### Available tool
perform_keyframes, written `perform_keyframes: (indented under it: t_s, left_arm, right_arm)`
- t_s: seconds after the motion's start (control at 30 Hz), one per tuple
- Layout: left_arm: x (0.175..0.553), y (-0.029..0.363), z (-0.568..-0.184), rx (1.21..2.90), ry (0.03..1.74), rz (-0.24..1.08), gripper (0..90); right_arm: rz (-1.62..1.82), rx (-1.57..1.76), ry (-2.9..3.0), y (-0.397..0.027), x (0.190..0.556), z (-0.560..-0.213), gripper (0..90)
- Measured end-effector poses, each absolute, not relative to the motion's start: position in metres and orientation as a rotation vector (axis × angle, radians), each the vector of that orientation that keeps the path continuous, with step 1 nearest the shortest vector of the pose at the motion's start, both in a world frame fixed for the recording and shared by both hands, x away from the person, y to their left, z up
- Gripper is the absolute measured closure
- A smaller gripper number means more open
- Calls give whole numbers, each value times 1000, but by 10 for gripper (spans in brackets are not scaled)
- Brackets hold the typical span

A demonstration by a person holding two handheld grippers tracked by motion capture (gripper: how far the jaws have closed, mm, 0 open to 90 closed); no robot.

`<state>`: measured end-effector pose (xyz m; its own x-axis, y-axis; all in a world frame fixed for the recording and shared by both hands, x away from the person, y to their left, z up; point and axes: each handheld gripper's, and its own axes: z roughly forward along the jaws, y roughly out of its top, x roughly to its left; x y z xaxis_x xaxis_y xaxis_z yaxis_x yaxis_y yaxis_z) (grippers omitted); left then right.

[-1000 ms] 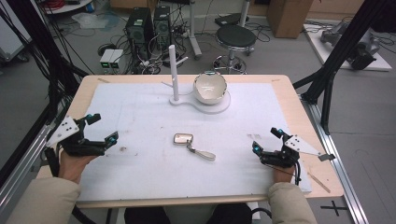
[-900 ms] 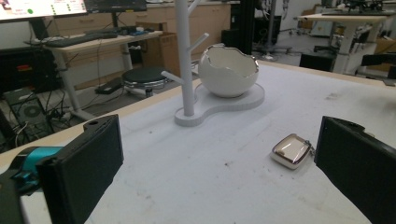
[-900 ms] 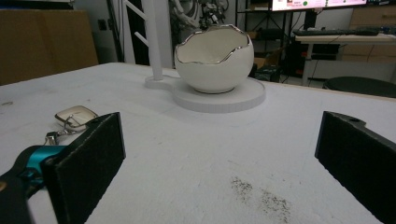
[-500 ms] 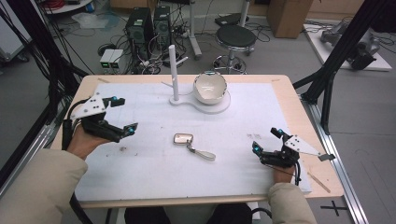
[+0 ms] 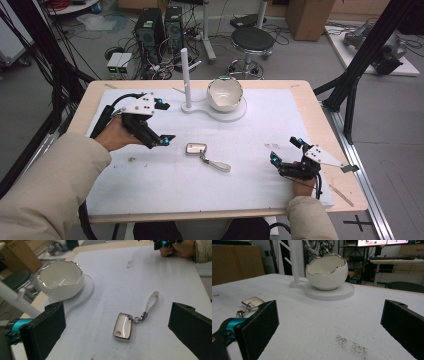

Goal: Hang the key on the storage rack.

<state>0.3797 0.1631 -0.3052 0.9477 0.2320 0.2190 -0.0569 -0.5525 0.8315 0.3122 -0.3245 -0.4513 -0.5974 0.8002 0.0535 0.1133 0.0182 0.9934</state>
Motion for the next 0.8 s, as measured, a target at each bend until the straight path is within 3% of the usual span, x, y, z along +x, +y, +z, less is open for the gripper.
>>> perform_keyframes:
  t_s: [0.53, 0.8]
  left_arm:
    - [397, 84, -325, 2359, -107, 222, 17]
    - [402, 58, -346, 2434, -144, 147, 17]
  right_arm:
    - [1628, 932, 1753, -324, 312, -451, 7]
    - [1628, 931, 1754, -324, 312, -451, 7]
